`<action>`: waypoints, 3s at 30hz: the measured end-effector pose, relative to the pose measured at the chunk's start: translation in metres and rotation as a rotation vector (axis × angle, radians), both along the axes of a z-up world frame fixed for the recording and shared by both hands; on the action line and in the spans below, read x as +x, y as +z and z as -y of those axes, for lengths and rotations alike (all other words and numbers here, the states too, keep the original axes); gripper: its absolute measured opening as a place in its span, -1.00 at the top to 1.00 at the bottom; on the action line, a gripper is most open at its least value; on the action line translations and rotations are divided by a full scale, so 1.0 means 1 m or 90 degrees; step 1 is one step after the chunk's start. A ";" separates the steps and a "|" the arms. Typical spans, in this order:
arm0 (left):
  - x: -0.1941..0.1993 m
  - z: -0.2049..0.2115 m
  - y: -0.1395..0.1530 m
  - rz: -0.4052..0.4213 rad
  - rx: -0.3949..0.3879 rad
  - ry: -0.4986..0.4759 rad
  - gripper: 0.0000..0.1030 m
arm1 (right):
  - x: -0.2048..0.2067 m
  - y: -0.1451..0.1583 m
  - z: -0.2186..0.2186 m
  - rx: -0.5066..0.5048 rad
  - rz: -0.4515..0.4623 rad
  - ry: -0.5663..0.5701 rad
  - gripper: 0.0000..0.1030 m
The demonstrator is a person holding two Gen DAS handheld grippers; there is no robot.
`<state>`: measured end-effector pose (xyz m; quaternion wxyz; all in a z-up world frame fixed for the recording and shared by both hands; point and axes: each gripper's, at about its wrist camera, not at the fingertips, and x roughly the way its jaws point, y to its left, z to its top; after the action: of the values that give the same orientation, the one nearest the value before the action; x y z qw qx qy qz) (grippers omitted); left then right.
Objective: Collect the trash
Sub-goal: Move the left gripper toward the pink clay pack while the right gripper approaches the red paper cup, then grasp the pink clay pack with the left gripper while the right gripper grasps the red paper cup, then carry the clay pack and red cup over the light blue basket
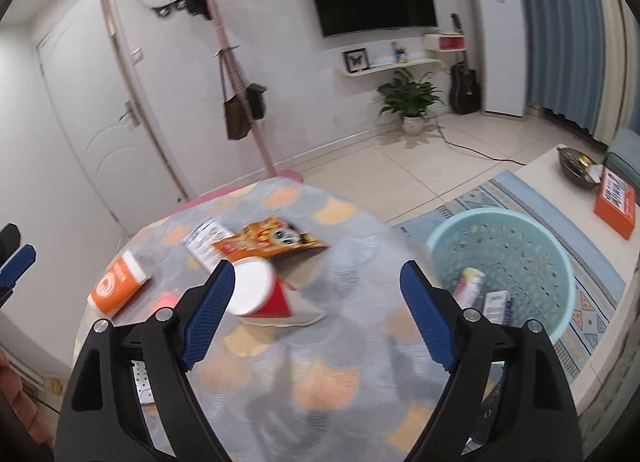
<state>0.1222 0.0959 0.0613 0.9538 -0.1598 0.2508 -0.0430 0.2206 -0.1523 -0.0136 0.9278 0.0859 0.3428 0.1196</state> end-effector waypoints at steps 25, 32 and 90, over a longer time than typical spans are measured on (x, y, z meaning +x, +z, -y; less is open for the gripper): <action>0.081 -0.010 -0.141 -0.241 0.086 -0.026 -0.38 | 0.030 -0.064 -0.059 -0.063 -0.007 0.030 -0.73; 0.086 -0.012 -0.143 -0.239 0.086 -0.017 -0.28 | 0.027 -0.064 -0.062 -0.067 0.016 0.032 -0.63; 0.066 0.243 -0.020 -0.026 0.157 -0.278 0.29 | -0.007 0.001 0.166 0.017 0.101 -0.184 -0.29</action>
<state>0.1886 -0.1471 0.0410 0.9289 0.0147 0.3019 -0.2140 0.2140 -0.3181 -0.0129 0.9583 0.1367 0.2509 -0.0045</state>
